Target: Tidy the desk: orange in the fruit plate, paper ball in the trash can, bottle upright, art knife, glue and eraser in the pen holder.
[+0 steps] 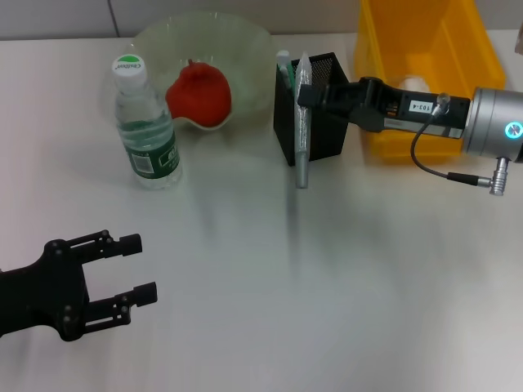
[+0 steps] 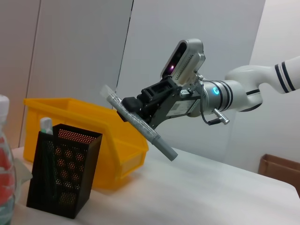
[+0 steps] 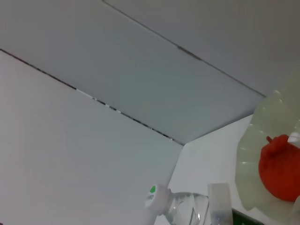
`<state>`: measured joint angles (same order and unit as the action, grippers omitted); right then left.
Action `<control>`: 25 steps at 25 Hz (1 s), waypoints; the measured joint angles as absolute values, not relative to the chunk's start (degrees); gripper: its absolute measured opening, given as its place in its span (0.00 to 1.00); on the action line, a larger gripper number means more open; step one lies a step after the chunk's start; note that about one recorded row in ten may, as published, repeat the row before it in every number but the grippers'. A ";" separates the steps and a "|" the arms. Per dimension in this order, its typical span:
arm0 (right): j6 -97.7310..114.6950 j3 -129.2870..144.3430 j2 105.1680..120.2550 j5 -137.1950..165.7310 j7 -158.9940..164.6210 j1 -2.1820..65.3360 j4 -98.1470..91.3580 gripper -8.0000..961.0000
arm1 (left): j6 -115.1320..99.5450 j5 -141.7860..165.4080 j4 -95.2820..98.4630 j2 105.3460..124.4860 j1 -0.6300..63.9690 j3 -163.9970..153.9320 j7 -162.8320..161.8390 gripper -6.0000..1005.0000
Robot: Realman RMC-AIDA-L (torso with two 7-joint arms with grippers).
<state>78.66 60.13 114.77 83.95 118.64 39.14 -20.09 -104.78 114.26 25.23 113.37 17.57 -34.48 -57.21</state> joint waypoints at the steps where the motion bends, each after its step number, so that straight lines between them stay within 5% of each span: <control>1: 78.50 59.85 114.79 83.69 118.88 39.14 -20.07 0.14 | -104.80 114.26 25.23 113.38 17.57 -34.50 -57.21 0.74; 25: 64.75 48.33 116.82 82.78 118.89 39.31 -20.50 0.14 | -102.93 114.07 25.22 114.00 17.08 -30.06 -54.55 0.74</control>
